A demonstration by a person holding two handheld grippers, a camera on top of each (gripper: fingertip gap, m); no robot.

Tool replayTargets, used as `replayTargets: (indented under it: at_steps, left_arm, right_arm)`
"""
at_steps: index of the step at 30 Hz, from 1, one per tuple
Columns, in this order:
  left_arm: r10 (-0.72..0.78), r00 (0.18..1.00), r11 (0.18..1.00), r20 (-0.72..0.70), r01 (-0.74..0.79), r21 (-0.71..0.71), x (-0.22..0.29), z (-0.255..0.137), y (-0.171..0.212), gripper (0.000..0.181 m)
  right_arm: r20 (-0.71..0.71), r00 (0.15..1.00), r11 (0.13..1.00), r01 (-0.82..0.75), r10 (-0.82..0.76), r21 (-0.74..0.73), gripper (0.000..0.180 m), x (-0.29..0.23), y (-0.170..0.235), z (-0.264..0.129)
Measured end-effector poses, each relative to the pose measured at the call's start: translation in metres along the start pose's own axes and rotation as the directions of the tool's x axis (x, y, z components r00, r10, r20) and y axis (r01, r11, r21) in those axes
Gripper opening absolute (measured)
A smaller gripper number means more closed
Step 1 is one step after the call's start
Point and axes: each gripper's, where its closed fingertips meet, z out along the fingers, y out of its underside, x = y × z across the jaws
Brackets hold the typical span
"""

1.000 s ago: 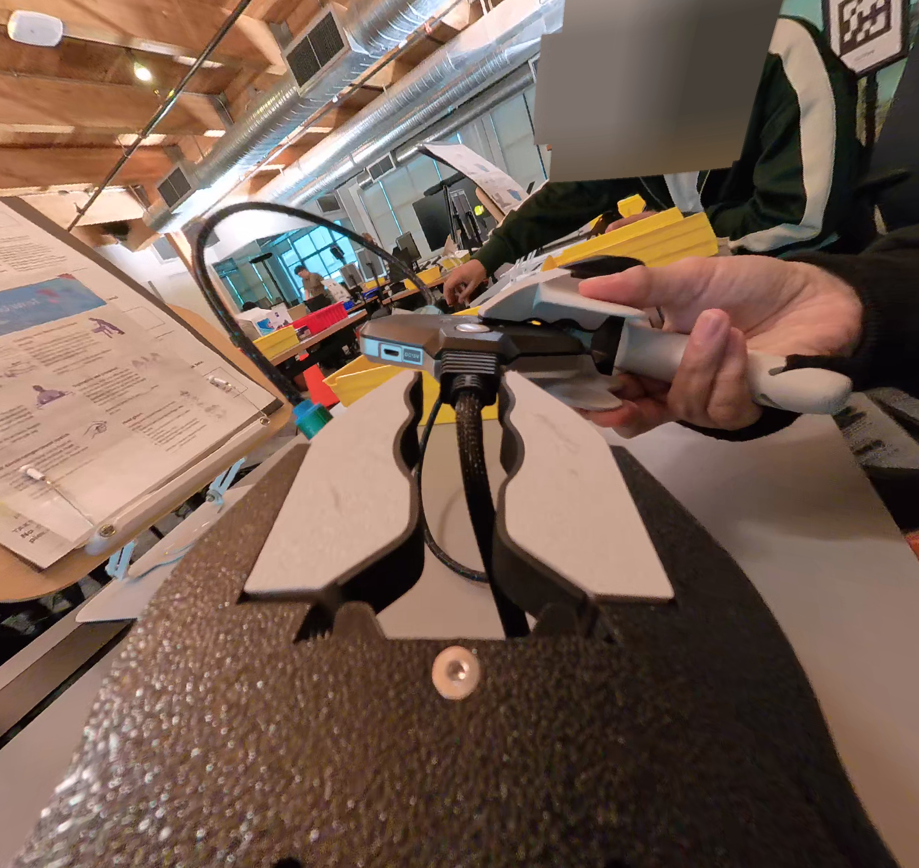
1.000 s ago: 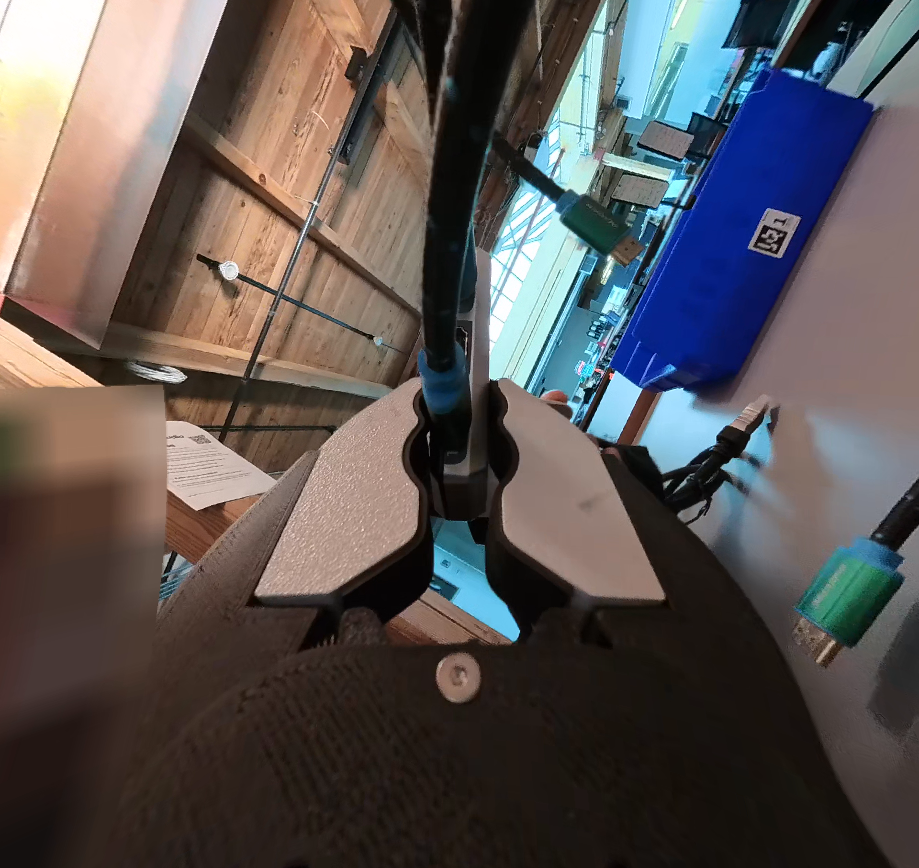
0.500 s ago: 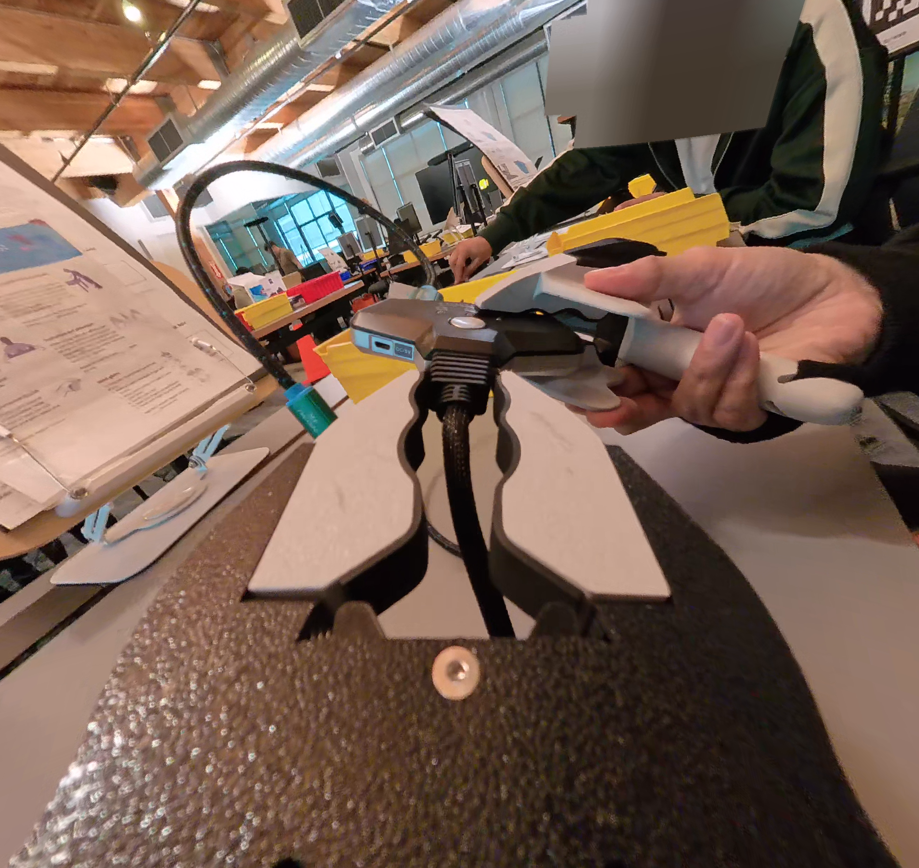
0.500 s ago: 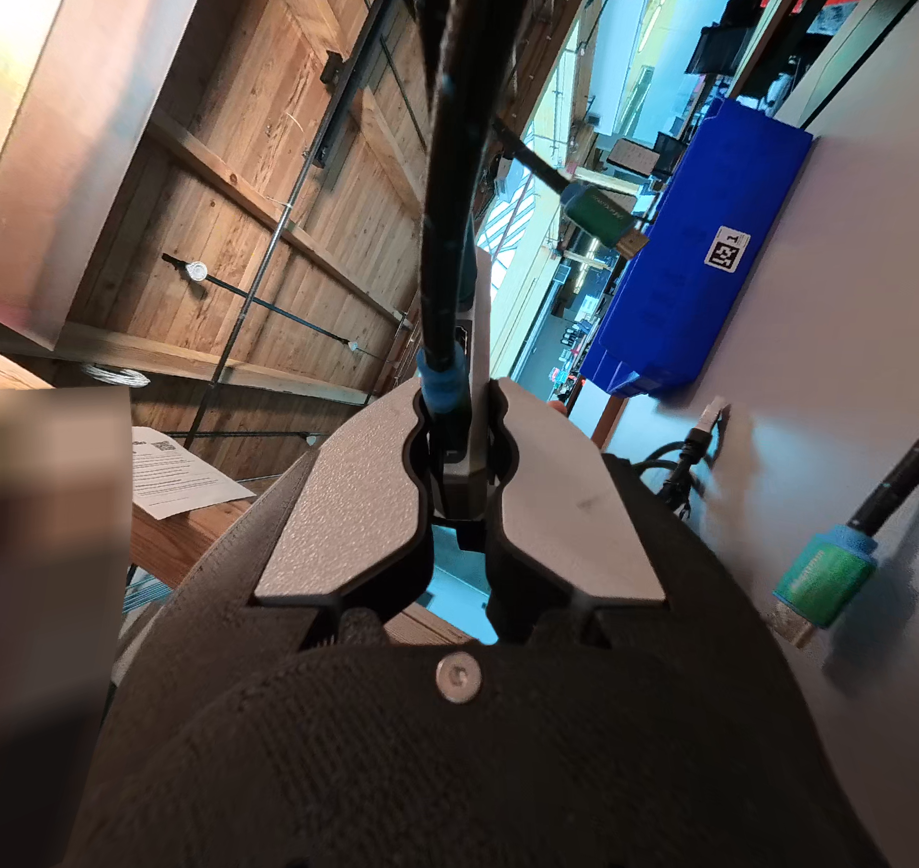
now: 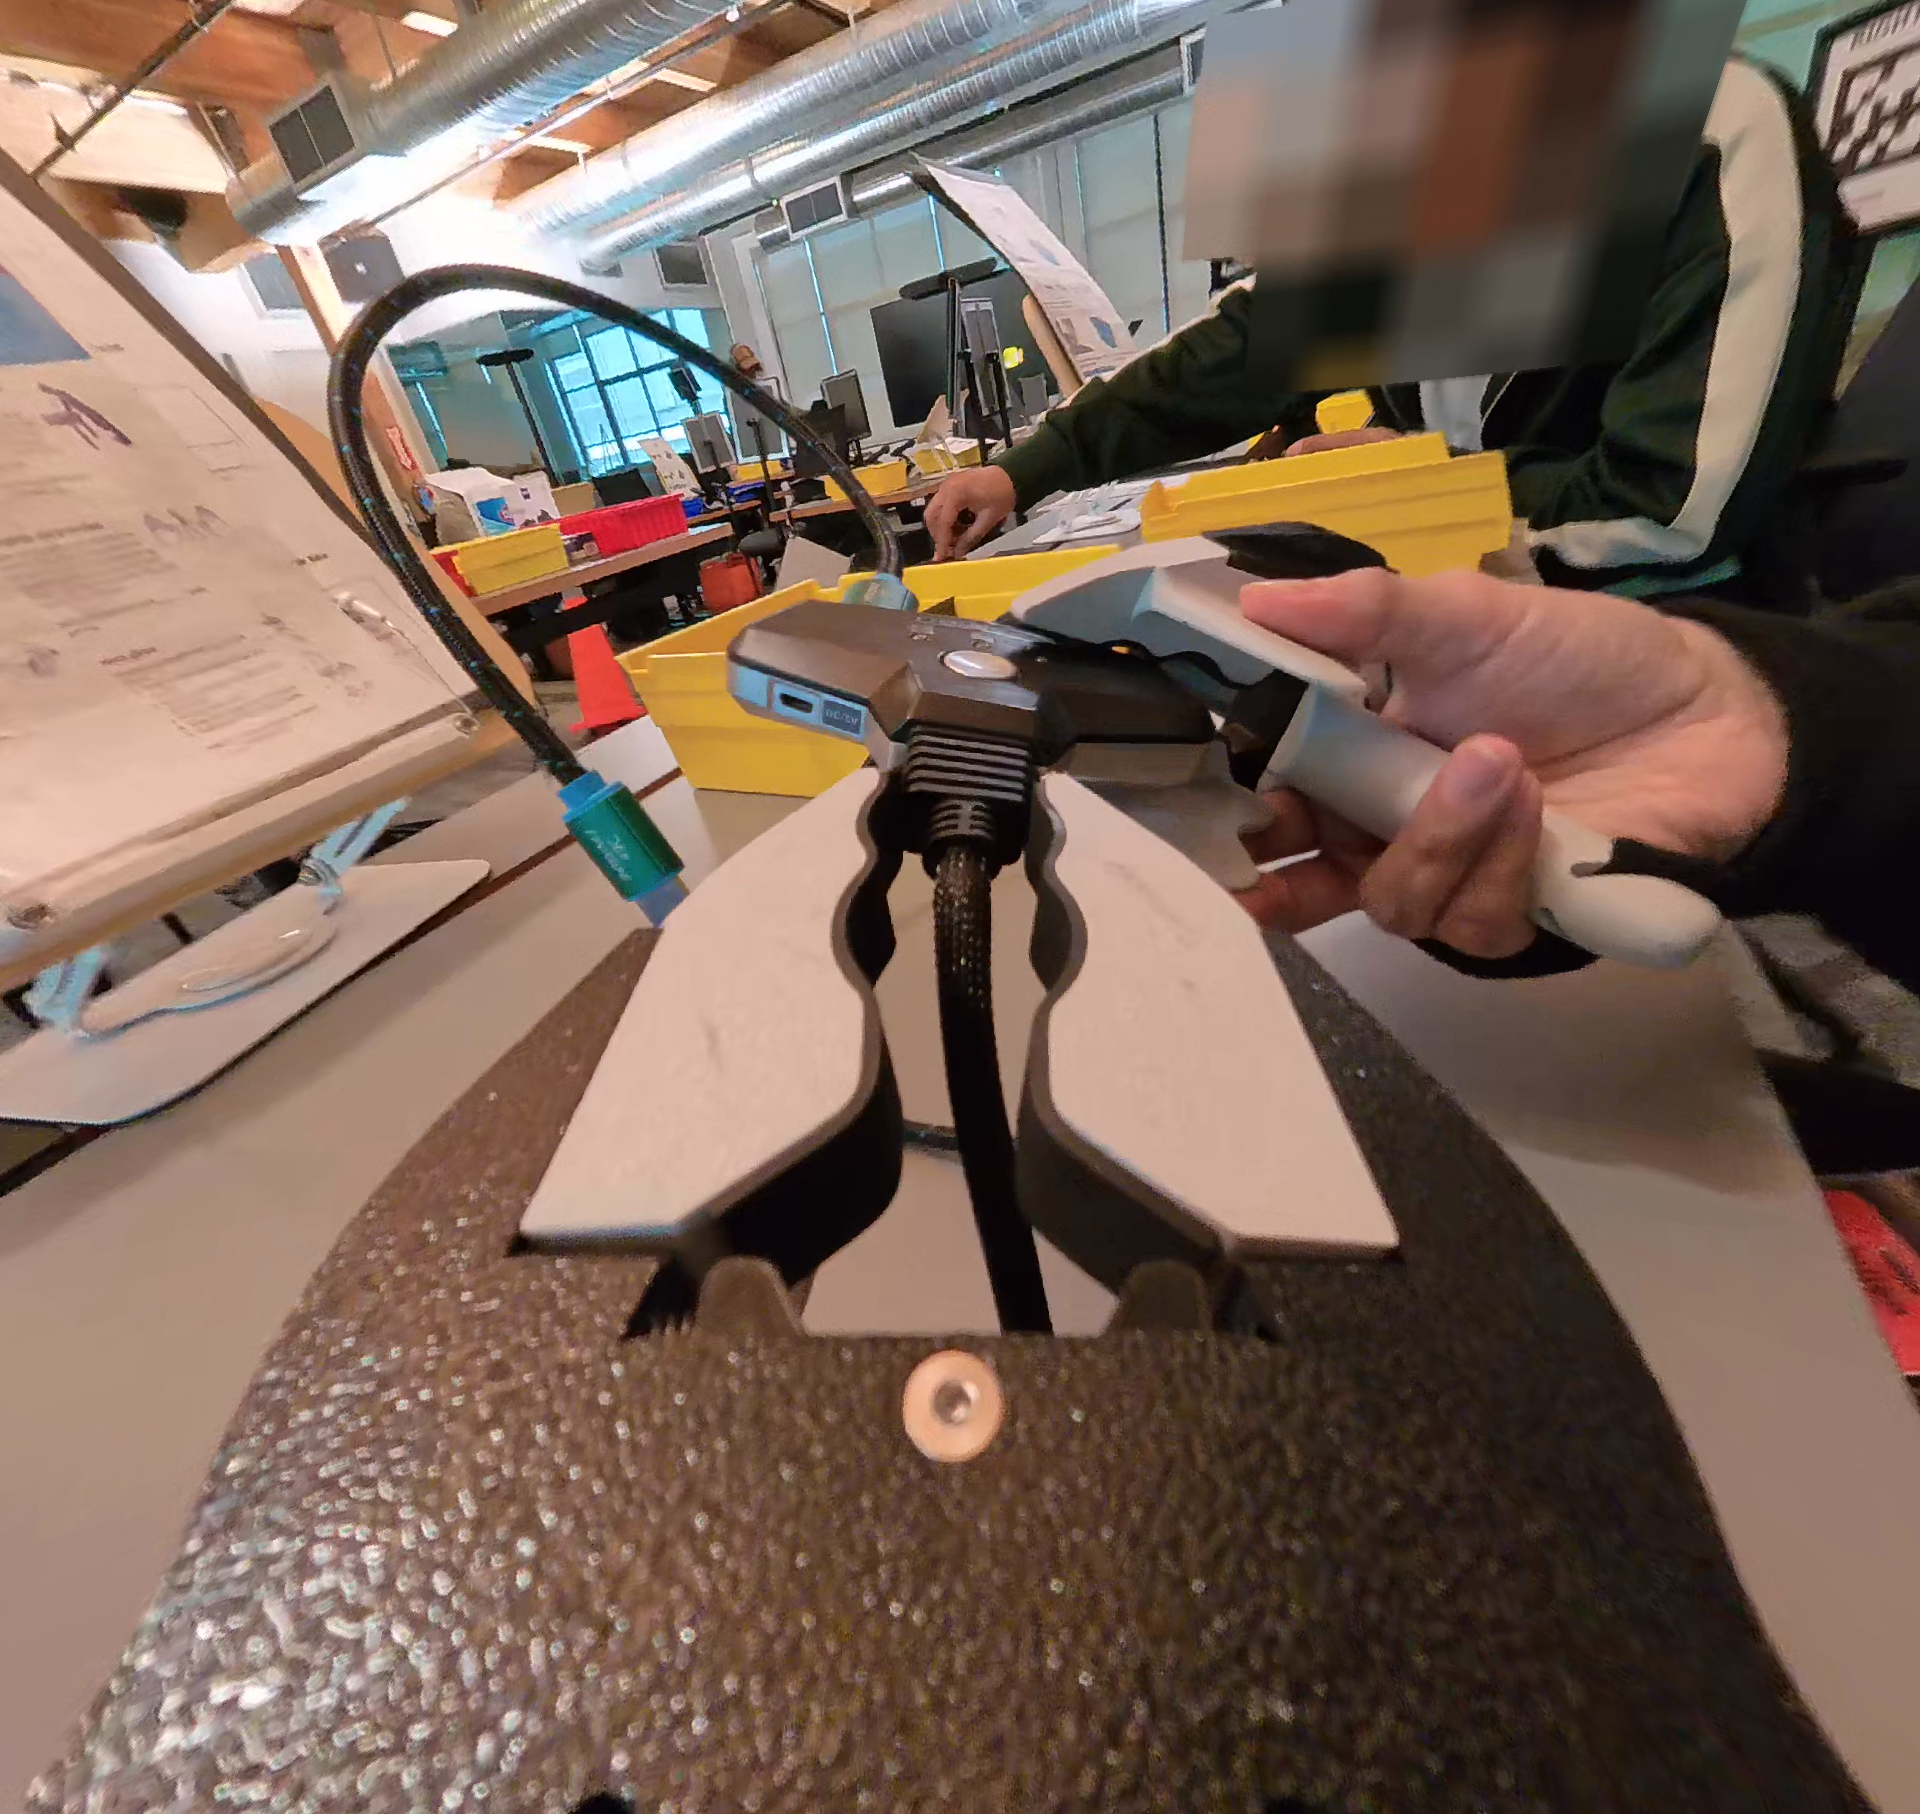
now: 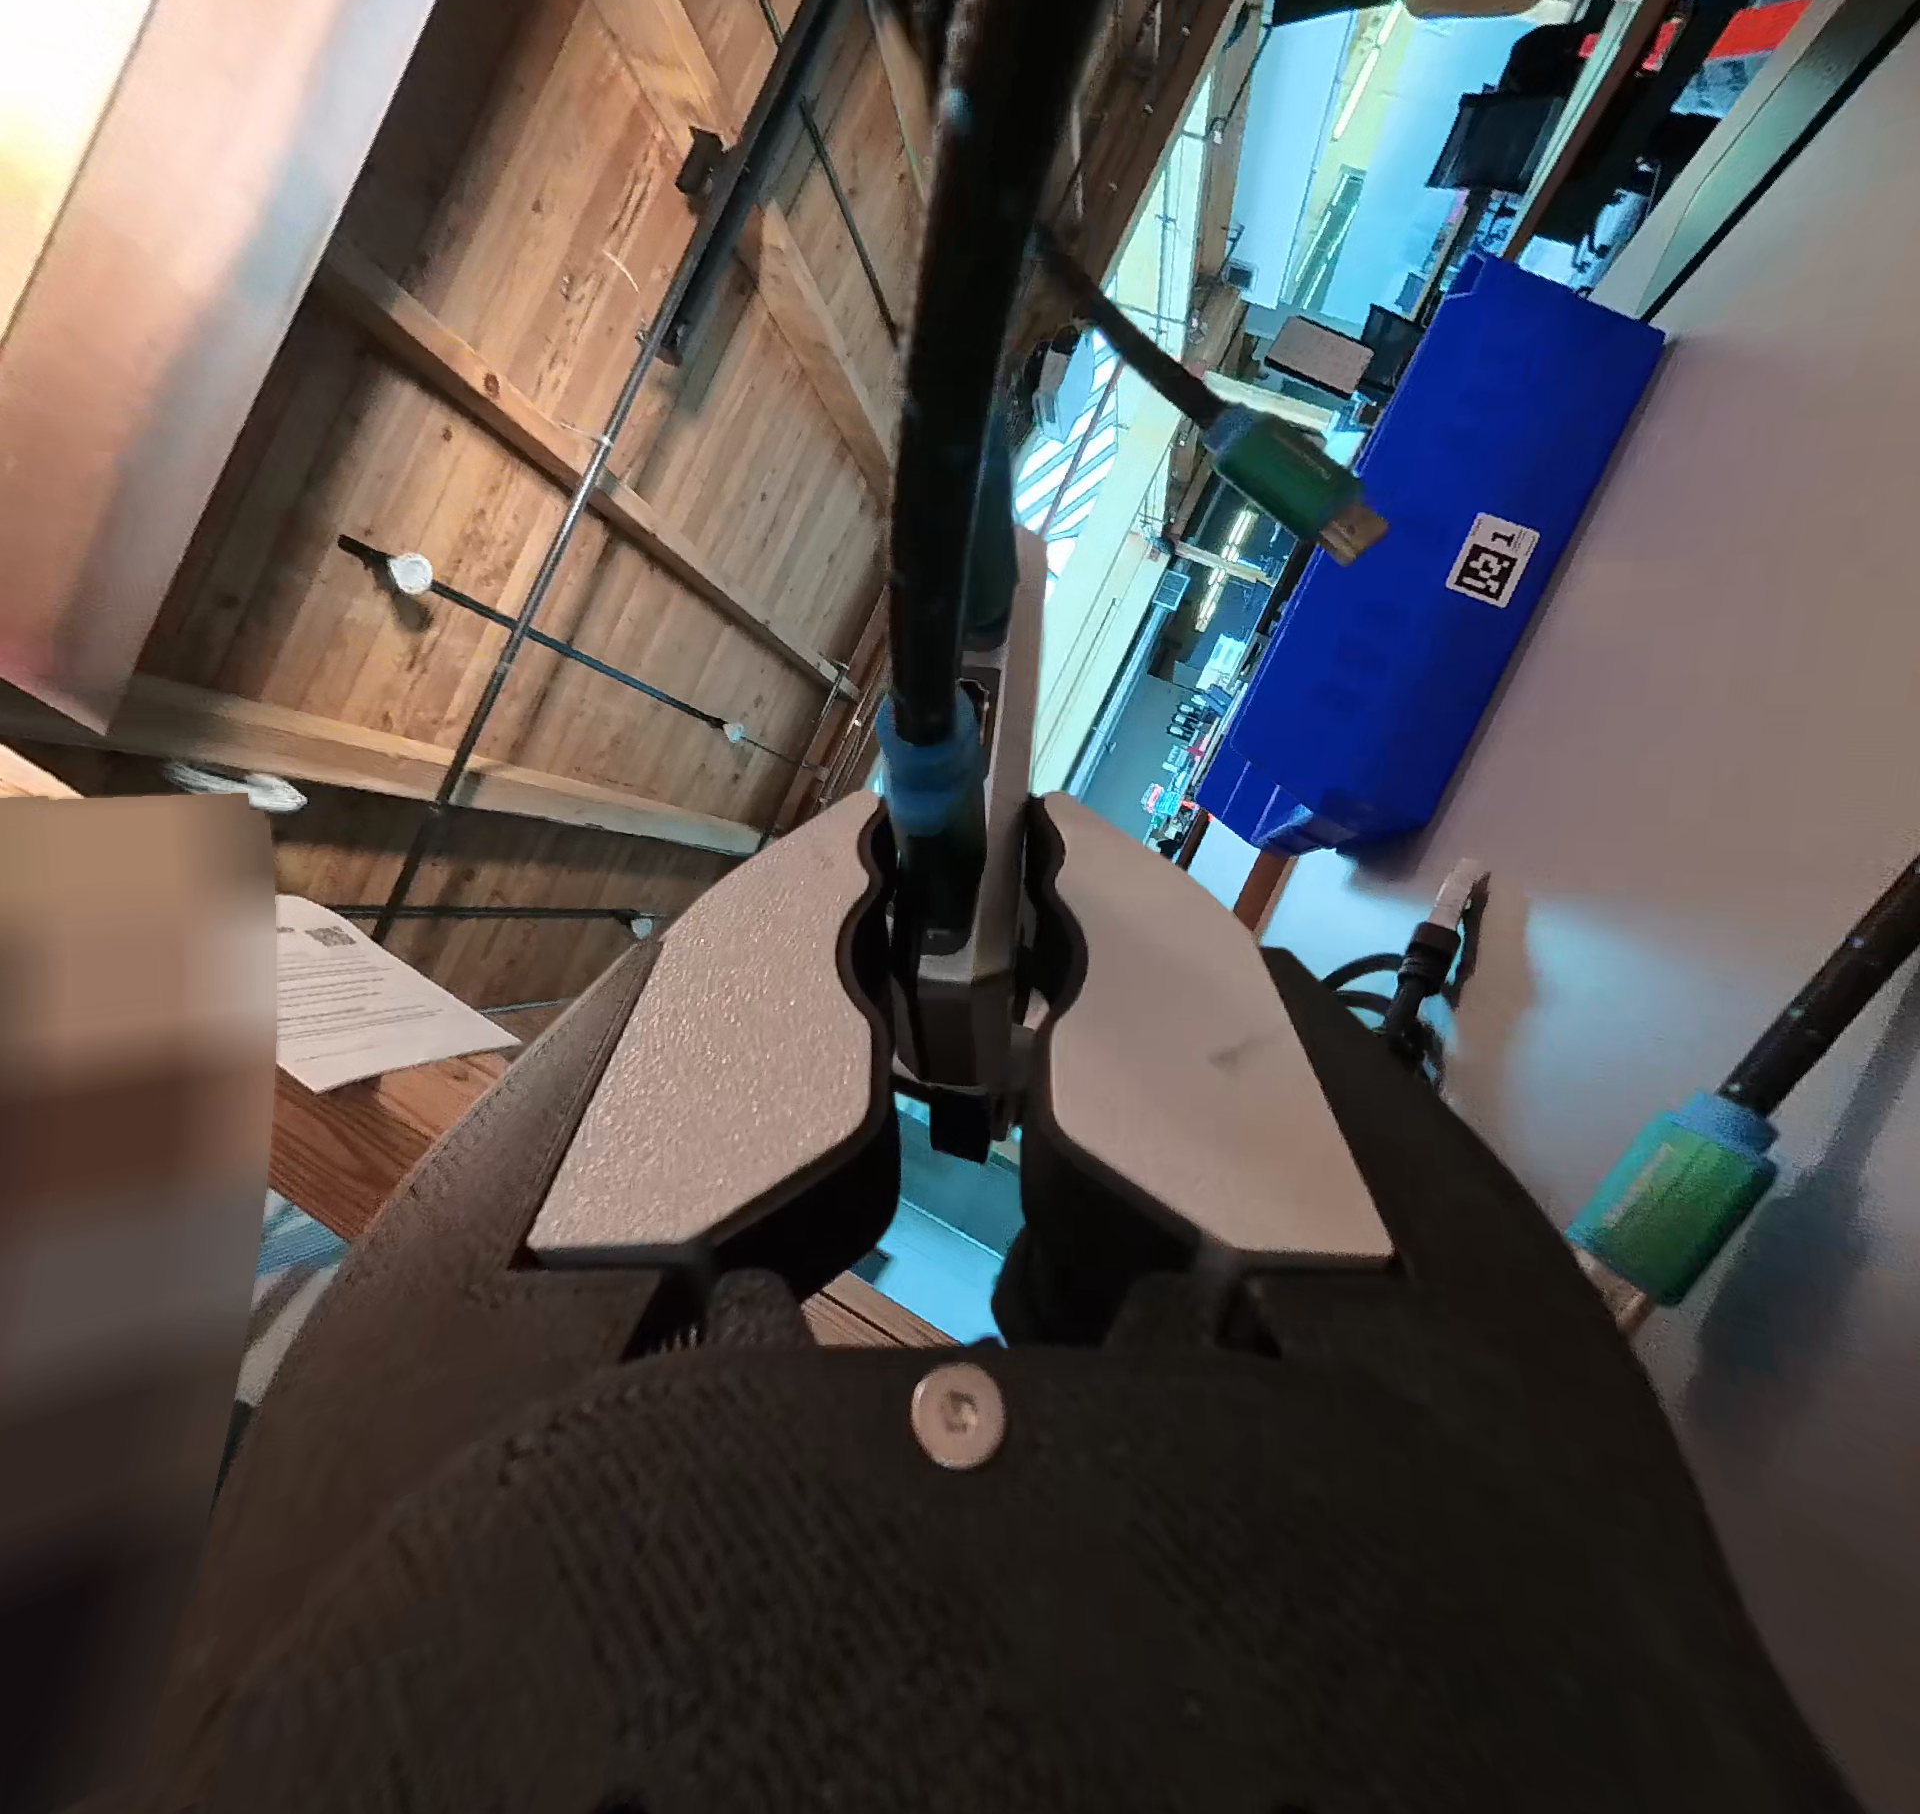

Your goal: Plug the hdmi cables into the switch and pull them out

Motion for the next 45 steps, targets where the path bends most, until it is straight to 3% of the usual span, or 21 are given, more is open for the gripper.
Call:
replayTargets:
  at_steps: [2,6,8,10,13,16,23,28,33,35,36,38,43,45]
  left_arm:
    - [-0.073,0.997,0.997,-0.003,0.073,0.029,-0.005,-0.003,-0.004,0.022]
    - [-0.224,0.974,0.97,0.018,0.221,0.106,-0.027,-0.017,-0.015,0.022]
    - [-0.253,0.967,0.963,0.031,0.249,0.103,-0.037,-0.024,-0.015,0.022]
    - [-0.269,0.963,0.96,0.028,0.266,0.09,-0.042,-0.029,-0.014,0.022]
    - [-0.284,0.958,0.954,-0.046,0.287,0.089,-0.039,-0.034,-0.013,0.022]
    - [-0.258,0.953,0.954,-0.16,0.278,0.113,-0.026,-0.037,-0.016,0.022]
    - [-0.241,0.892,0.94,-0.382,0.312,0.137,0.001,-0.047,-0.02,0.023]
    - [-0.24,0.884,0.946,-0.401,0.305,0.106,-0.001,-0.048,-0.009,0.023]
    - [-0.216,0.884,0.959,-0.415,0.273,0.082,0.003,-0.047,-0.004,0.023]
    - [-0.193,0.884,0.966,-0.427,0.247,0.074,0.006,-0.049,-0.002,0.022]
    - [-0.172,0.885,0.972,-0.433,0.224,0.073,0.009,-0.05,-0.001,0.022]
    - [-0.146,0.881,0.977,-0.45,0.199,0.072,0.014,-0.051,0.0,0.022]
    - [-0.13,0.853,0.979,-0.505,0.19,0.069,0.026,-0.051,0.0,0.022]
    - [-0.124,0.836,0.98,-0.534,0.189,0.069,0.032,-0.052,-0.001,0.022]
  right_arm:
    - [0.019,0.998,0.997,0.066,-0.065,-0.04,0.029,-0.007,0.003,0.002]
    - [0.04,0.916,0.899,0.401,-0.4,-0.177,0.075,-0.031,0.021,-0.001]
    - [-0.064,0.769,0.761,0.611,-0.636,-0.218,0.092,-0.025,0.024,-0.013]
    - [-0.118,0.548,0.555,0.773,-0.828,-0.306,0.096,-0.026,0.022,-0.027]
    - [-0.1,0.293,0.304,0.825,-0.951,-0.476,0.105,-0.043,0.017,-0.037]
    - [0.007,0.125,0.103,0.853,-0.992,-0.511,0.084,-0.064,0.016,-0.033]
    - [0.202,0.106,-0.013,0.86,-0.974,-0.51,0.06,-0.066,0.052,-0.022]
    - [0.228,-0.037,-0.156,0.832,-0.973,-0.532,0.056,-0.063,0.051,-0.025]
    - [0.28,0.016,-0.157,0.797,-0.96,-0.584,0.044,-0.048,0.052,-0.029]
    - [0.306,0.094,-0.115,0.792,-0.947,-0.6,0.039,-0.046,0.058,-0.034]
    - [0.288,0.09,-0.109,0.788,-0.953,-0.606,0.031,-0.047,0.056,-0.035]
    - [0.238,0.024,-0.125,0.798,-0.971,-0.589,0.055,-0.059,0.05,-0.035]
    - [0.282,0.049,-0.166,0.708,-0.958,-0.687,0.054,-0.037,0.058,-0.052]
    - [0.288,0.104,-0.126,0.723,-0.952,-0.679,0.047,-0.026,0.065,-0.053]
